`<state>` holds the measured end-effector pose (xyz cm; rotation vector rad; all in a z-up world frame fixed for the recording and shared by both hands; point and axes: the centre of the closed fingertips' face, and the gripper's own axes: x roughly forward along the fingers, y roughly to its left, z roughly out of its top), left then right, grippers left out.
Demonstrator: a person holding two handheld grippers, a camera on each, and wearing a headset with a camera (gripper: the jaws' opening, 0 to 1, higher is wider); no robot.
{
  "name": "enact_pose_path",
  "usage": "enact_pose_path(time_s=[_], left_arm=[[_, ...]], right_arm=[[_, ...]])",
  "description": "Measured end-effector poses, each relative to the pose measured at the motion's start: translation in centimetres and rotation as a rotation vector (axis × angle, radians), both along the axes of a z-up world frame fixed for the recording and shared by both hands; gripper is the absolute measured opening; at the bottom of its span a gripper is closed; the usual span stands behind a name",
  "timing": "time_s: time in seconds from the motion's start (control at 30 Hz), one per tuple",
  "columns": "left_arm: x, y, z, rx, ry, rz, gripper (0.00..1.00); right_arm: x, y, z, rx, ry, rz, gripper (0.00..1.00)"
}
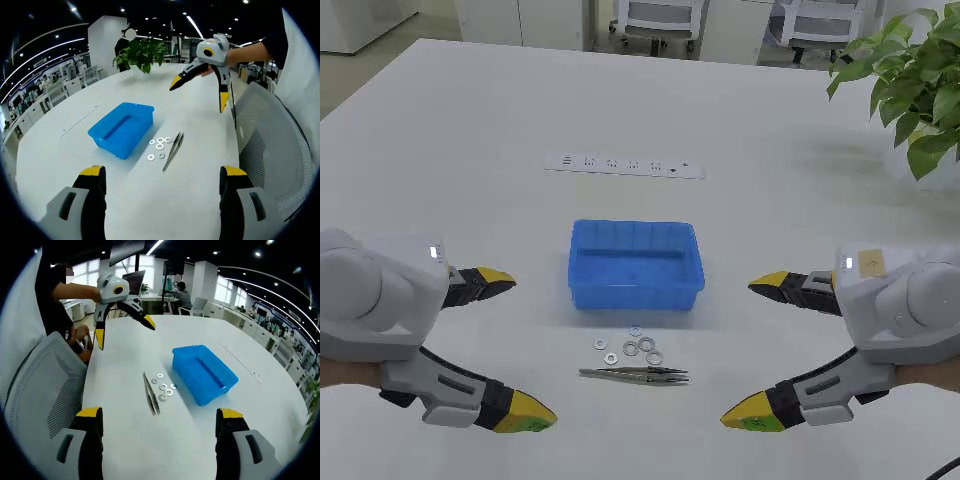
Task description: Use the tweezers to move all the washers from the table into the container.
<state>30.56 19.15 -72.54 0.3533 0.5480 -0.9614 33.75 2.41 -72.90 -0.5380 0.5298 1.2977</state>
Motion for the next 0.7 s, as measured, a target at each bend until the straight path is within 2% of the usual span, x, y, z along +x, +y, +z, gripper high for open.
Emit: enact_pose_path(time_s=[0.1,0.7], left_arm=[[-0.08,0.12,-0.13,-0.007,0.008,0.006,1.0],[-0.05,0.72,-0.31,0.009,0.005,0.016,1.0]], right_arm=[[0.04,-0.02,-0.05,-0.002,0.0,-0.001,0.93],[0.11,0.11,0.01,-0.007,0.0,0.0,0.92]])
